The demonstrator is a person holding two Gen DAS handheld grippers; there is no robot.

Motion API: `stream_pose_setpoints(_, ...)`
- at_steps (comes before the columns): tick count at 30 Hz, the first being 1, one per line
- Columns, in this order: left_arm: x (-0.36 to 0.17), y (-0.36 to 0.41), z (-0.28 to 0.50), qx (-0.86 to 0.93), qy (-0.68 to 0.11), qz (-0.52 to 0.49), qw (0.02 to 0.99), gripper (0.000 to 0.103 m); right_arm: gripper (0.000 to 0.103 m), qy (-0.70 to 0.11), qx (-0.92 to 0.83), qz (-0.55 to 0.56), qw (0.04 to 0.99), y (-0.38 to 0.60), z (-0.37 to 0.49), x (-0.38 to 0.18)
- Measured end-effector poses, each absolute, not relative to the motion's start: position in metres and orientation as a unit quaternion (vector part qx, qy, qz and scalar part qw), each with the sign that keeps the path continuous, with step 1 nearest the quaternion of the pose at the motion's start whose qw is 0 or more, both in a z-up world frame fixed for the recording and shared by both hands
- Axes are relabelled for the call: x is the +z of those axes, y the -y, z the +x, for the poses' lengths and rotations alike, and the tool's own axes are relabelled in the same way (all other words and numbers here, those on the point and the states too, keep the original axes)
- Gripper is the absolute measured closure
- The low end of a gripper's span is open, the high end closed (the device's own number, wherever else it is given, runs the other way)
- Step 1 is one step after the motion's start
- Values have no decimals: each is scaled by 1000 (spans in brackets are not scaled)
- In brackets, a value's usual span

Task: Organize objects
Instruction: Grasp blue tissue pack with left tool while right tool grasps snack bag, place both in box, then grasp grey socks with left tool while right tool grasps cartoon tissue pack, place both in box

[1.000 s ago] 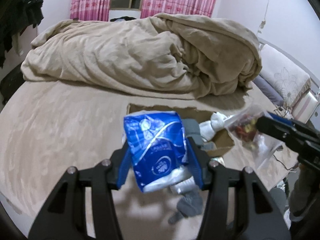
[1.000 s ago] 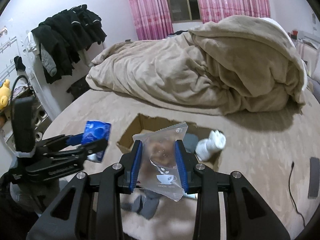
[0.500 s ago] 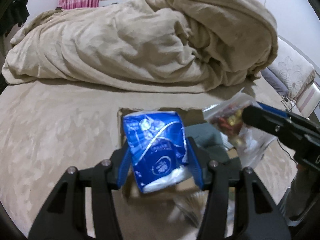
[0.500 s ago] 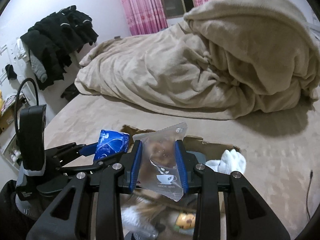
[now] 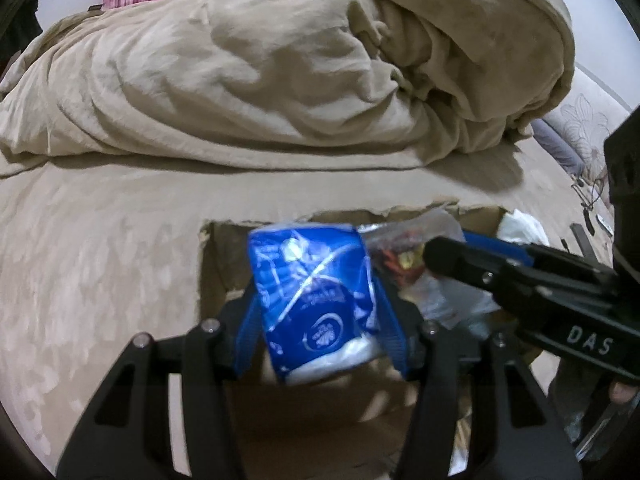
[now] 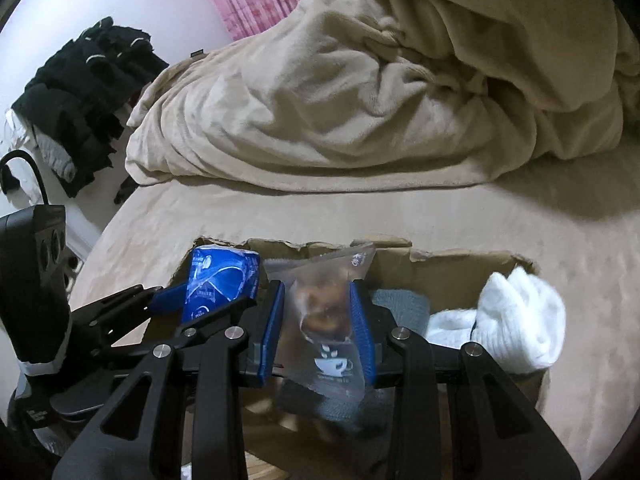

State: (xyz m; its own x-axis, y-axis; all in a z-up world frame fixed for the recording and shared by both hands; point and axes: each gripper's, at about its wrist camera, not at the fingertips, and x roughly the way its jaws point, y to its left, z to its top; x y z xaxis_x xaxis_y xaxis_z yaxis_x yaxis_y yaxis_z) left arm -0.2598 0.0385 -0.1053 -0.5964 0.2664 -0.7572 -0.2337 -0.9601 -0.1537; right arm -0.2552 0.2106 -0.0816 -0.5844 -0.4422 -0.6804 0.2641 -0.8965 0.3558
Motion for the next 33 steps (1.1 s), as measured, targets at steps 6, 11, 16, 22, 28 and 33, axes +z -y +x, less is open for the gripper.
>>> stream_pose_setpoints(6,-99,-40,-255,893,14,-427,137,35,62,122,-881,411,198,-213,-256,-86)
stream_pose_setpoints(11,-78,-34,-239,903,15,-411,127,29,41,131,-887,396,199,-219,-250,-73)
stream_pose_setpoints(16,-52,-28,-214,910,18,-397,121,25,38,120,-901,372,188,-227,-230,-44)
stream_pose_setpoints(22,-20,-25,-167,921,30,-371,116,23,36,104,-917,344,175,-242,-191,-8)
stream_pose_setpoints(28,1,-26,-125,927,45,-353,115,13,30,89,-928,324,162,-258,-146,17)
stream_pose_setpoints(33,7,-31,-96,929,50,-349,115,13,17,85,-935,311,148,-274,-105,29)
